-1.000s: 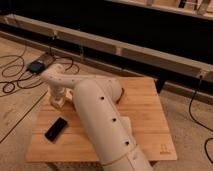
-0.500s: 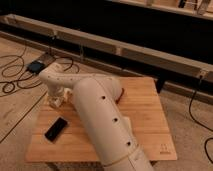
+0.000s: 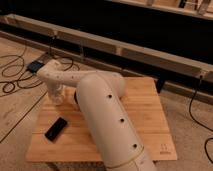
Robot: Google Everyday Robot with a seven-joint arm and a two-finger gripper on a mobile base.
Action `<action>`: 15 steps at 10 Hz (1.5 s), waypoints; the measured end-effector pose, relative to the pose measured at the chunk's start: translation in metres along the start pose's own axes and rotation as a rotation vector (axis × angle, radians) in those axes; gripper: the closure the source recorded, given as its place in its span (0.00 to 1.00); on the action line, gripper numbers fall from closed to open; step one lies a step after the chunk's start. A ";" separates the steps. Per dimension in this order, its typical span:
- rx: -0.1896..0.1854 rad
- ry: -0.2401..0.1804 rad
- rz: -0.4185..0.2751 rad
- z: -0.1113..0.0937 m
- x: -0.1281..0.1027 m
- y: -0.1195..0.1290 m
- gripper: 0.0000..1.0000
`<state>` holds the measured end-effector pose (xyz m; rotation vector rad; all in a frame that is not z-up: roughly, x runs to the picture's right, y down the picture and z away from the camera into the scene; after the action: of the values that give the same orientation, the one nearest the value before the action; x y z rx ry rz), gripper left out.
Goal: Place the bottle in the ceramic bowl
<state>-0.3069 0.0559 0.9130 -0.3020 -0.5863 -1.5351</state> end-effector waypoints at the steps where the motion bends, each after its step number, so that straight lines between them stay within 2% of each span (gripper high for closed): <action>1: 0.000 0.012 -0.008 -0.008 -0.001 0.001 1.00; 4: 0.008 0.054 -0.032 -0.034 -0.011 0.004 1.00; 7: 0.022 0.115 -0.017 -0.061 -0.024 0.021 1.00; 8: 0.027 0.141 0.005 -0.072 -0.029 0.034 1.00; 9: 0.031 0.151 0.017 -0.075 -0.031 0.040 1.00; 10: 0.039 0.195 0.081 -0.091 -0.036 0.072 1.00; 11: 0.040 0.216 0.122 -0.097 -0.037 0.092 1.00; 13: 0.034 0.227 0.162 -0.095 -0.036 0.111 1.00; 15: 0.011 0.250 0.171 -0.089 -0.029 0.125 0.99</action>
<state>-0.1671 0.0378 0.8455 -0.1443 -0.3626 -1.3783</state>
